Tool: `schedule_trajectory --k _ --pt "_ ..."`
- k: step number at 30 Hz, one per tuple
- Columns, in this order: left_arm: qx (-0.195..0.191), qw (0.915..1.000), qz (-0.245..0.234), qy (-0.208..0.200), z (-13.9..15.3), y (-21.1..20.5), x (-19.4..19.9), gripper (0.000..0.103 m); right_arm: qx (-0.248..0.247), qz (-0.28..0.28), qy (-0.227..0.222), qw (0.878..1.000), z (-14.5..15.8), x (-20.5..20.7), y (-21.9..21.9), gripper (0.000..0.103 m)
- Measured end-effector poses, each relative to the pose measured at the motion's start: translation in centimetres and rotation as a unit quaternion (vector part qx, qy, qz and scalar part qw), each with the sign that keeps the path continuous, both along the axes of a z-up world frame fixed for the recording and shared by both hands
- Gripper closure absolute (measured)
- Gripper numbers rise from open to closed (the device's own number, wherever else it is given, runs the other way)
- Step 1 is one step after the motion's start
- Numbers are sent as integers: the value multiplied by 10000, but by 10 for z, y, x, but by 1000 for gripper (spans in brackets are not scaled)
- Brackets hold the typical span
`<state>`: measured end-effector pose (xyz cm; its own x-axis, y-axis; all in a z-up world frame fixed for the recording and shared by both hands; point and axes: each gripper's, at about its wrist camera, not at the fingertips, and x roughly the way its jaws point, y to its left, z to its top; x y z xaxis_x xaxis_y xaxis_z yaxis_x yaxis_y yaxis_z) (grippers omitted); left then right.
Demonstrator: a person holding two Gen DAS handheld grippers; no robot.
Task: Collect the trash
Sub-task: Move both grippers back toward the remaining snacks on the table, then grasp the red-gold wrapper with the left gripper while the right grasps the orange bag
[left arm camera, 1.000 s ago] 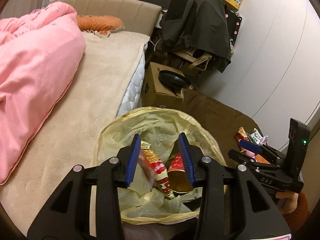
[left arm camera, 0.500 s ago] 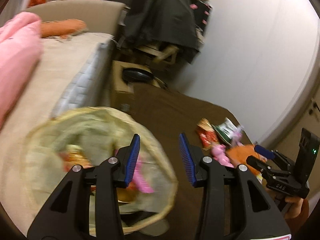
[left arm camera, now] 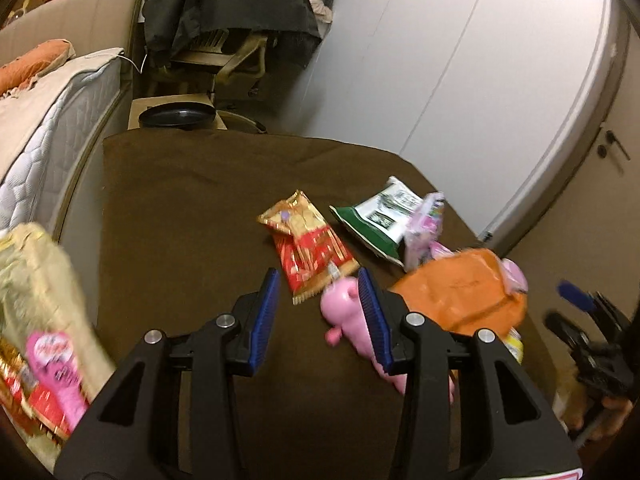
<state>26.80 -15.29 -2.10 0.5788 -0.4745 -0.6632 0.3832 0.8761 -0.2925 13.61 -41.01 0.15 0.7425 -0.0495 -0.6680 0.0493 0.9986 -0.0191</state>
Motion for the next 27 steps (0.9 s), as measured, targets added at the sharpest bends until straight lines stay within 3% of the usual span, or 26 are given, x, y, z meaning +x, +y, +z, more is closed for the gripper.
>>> schedule_trajectory --k 1,4,9,10,11,12,19,24,27 --pt "24 10000 58 20 -2 -3 7 64 31 -20 17 10000 -2 -1 -3 34" --pt "-19 9989 348 312 -14 -11 38 49 89 -109 71 9999 -11 -8 -14 34" --pt "99 9968 338 716 -31 -26 65 49 143 -221 111 9996 -21 -18 -21 34" --pt "121 9961 319 808 -33 -27 66 55 164 -205 114 9996 -22 -19 -22 34" --pt "56 9952 293 934 -36 -28 66 69 208 -174 125 9996 -24 -21 -24 34" --pt "-17 9946 291 999 -37 -26 66 71 241 -157 138 9995 -25 -21 -25 34" --pt "-89 9966 296 758 -19 -5 47 78 548 -173 153 9982 -28 -17 -27 34" --pt "-52 9985 529 122 23 22 21 78 757 -161 -14 9970 -23 -1 -22 34" --pt "-159 9981 551 245 35 33 11 78 827 -241 -3 9963 -25 16 -19 35"
